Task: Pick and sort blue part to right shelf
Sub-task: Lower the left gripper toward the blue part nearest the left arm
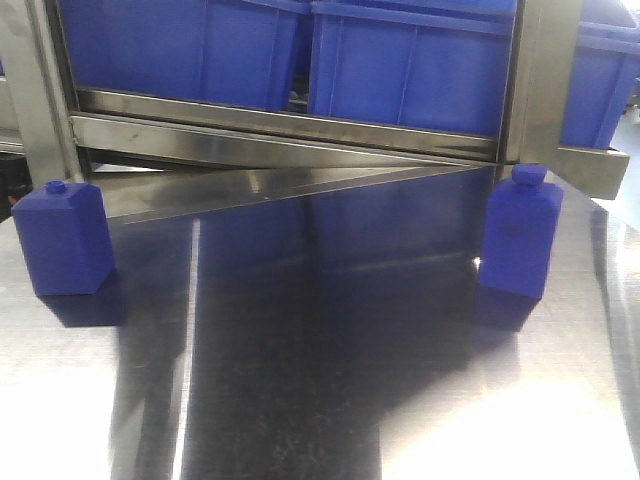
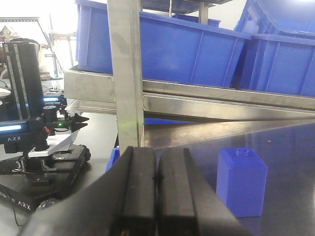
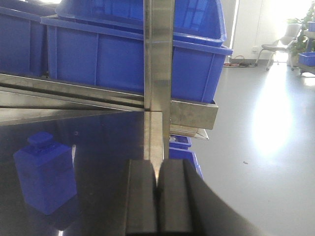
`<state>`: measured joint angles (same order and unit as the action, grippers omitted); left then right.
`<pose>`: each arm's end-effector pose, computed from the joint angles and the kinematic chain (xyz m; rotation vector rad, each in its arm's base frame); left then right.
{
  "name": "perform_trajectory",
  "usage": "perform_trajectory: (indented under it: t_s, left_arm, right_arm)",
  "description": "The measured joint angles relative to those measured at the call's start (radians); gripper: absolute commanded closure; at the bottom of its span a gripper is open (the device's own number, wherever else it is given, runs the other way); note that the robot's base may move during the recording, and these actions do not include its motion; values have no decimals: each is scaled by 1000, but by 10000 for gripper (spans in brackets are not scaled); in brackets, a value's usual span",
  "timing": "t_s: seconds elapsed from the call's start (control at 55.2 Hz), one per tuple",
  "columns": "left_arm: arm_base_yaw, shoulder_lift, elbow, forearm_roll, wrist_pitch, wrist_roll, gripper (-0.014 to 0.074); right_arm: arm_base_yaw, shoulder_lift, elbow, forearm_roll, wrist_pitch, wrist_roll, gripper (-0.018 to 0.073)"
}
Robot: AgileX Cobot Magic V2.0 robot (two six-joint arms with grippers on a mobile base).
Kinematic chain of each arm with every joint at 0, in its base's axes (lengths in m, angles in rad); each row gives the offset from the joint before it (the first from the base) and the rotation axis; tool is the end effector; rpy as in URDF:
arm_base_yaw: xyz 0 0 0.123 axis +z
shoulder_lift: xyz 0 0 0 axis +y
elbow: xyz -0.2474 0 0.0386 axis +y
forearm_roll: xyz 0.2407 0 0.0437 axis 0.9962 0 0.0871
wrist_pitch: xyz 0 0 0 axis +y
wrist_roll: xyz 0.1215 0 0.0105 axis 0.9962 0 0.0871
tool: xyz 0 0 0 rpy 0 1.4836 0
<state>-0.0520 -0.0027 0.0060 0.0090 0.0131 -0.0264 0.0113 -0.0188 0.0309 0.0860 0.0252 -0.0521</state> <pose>0.1148 -0.0060 0.2123 0.0259 1.5000 -0.0558 0.1149 0.0016 0.2037 0.0154 1.5208 0.0378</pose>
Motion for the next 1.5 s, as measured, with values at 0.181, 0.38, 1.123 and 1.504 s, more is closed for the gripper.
perform_trajectory:
  t_s: [0.181,0.38,1.123,1.504]
  left_arm:
    - [0,0,0,0,0,0,474]
    - [0,0,0,0,-6,0,474]
    - [0,79,-336,-14,221,0,373]
    - [0,550,-757,-117,674,0,69]
  right_arm:
    - [0,0,0,0,0,0,501]
    - [0,0,0,0,0,0,501]
    - [0,0,0,0,0,0,501]
    - [0,0,0,0,0,-2,501]
